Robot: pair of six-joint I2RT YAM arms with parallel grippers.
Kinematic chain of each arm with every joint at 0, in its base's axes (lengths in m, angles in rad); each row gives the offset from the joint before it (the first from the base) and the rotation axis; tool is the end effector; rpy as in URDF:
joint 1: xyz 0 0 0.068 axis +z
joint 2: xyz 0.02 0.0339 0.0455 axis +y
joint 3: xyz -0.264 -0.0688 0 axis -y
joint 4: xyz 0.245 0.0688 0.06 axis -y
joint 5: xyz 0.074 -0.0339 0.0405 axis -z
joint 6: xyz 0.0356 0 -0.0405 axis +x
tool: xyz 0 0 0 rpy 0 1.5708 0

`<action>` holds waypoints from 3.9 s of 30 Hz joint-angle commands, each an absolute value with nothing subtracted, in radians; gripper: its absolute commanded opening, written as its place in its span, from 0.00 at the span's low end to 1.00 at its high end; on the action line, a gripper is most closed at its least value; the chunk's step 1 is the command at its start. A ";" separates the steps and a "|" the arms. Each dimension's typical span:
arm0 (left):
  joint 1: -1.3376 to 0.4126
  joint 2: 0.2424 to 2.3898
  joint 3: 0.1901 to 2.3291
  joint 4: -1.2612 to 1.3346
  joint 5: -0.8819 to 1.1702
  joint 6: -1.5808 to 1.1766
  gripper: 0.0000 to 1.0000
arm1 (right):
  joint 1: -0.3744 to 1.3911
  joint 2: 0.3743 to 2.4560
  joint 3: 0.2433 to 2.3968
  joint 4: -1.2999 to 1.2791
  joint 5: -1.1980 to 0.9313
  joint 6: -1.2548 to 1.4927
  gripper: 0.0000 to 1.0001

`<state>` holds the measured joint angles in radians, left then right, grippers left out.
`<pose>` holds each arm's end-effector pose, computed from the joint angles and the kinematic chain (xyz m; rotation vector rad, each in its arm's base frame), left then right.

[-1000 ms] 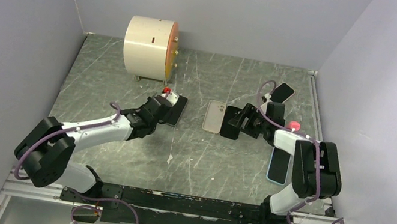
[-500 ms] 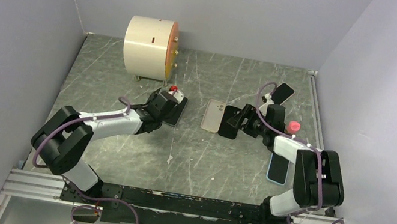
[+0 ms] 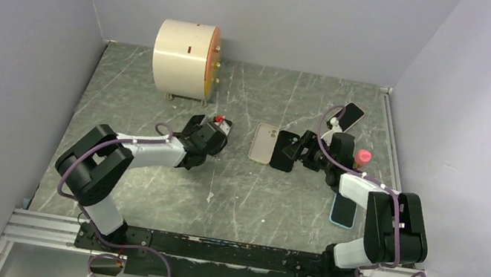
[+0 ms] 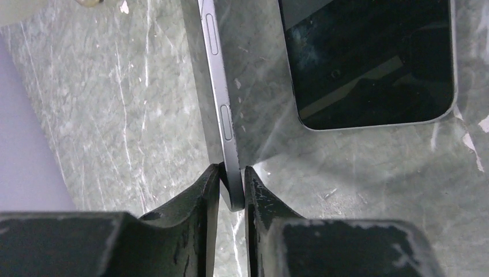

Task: Take the phone out of the phone case
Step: Place the phone at the center of the board, then adjust the phone case at the center of the board, then pick up the phone at the center of the board.

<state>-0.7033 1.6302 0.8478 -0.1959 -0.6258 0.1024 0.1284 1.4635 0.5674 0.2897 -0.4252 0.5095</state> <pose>0.2493 -0.1840 0.1615 0.7091 2.2571 0.5149 0.2749 0.0503 0.1615 0.1742 2.2274 0.8194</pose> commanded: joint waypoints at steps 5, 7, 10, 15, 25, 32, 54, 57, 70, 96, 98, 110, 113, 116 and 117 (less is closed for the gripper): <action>-0.730 1.635 0.856 -0.216 -0.673 0.024 0.32 | 0.124 1.431 0.554 0.361 -0.431 0.517 0.75; -0.730 1.625 0.852 -0.204 -0.665 0.018 0.36 | 0.124 1.425 0.555 0.358 -0.433 0.517 0.75; -0.730 1.616 0.845 -0.178 -0.646 0.007 0.42 | 0.122 1.411 0.551 0.354 -0.437 0.515 0.75; -0.718 1.591 0.846 -0.186 -0.641 -0.058 0.51 | 0.118 1.370 0.549 0.330 -0.430 0.501 0.75; -0.432 1.351 0.736 -0.077 -0.245 -0.331 0.73 | 0.118 1.288 0.532 0.302 -0.396 0.478 0.75; -0.171 1.378 0.658 0.127 0.128 -0.533 0.73 | 0.118 1.266 0.523 0.302 -0.378 0.478 0.75; -0.092 1.634 0.650 0.373 0.398 -0.657 0.61 | 0.118 1.244 0.514 0.307 -0.359 0.477 0.75; -0.095 1.646 0.639 0.423 0.424 -0.691 0.62 | 0.118 1.247 0.514 0.308 -0.361 0.479 0.75; -0.113 1.698 0.668 0.486 0.420 -0.742 0.62 | 0.118 1.255 0.513 0.312 -0.364 0.480 0.75; -0.149 1.195 0.652 0.063 0.197 -0.652 0.73 | 0.117 1.187 0.587 0.154 -0.105 0.443 0.81; -0.148 1.090 0.631 0.016 0.174 -0.680 0.75 | 0.117 1.179 0.610 0.112 -0.037 0.433 0.83; -0.147 0.581 0.784 -0.494 0.002 -0.581 0.94 | 0.106 1.302 0.886 -0.085 0.270 0.388 0.99; -0.149 0.580 0.861 -0.589 0.002 -0.466 0.94 | 0.088 1.389 0.978 -0.137 0.291 0.395 0.99; -0.163 0.566 0.882 -0.618 -0.066 -0.367 0.94 | 0.064 1.506 1.088 -0.195 0.297 0.401 0.99; -0.173 0.559 0.876 -0.616 -0.094 -0.350 0.94 | 0.053 1.541 1.125 -0.209 0.280 0.392 0.99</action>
<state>-0.1501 0.5793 0.8524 -0.5114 0.0002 -0.5083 0.0853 1.4372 1.0031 -0.1169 0.2451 0.4103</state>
